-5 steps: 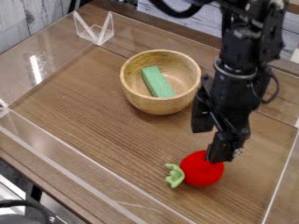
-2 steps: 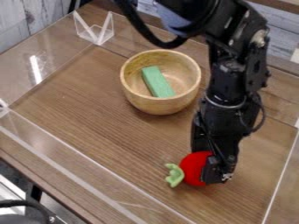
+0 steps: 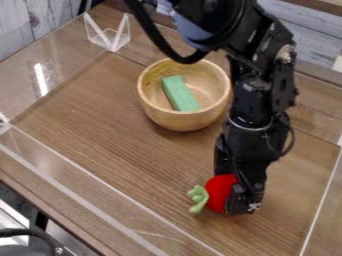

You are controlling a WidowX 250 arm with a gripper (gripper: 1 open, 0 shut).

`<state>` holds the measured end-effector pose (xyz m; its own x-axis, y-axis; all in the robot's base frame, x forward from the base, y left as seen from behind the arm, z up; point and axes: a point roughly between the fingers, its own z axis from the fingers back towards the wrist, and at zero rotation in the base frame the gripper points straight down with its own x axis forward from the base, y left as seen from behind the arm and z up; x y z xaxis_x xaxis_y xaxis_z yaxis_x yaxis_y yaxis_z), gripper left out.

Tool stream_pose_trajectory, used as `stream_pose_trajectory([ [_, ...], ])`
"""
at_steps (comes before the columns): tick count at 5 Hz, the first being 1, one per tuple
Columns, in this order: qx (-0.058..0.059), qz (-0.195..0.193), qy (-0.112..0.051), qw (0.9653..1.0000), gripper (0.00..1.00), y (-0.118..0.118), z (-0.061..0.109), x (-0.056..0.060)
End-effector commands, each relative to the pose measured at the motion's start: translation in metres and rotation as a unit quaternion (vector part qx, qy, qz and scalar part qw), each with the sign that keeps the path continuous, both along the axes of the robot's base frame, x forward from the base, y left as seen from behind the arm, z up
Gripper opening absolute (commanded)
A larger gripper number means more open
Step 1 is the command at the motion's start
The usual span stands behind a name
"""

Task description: Move the red object to the left side of the table

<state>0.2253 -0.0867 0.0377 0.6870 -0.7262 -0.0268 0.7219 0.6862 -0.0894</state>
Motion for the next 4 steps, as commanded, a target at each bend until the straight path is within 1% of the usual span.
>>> stream_pose_trajectory([
  [1,-0.004,0.002,-0.011,0.9999,1.0,0.0001,0.0045,0.0024],
  [4,0.0,0.006,-0.011,0.9999,1.0,-0.0006,0.0048,0.0031],
])
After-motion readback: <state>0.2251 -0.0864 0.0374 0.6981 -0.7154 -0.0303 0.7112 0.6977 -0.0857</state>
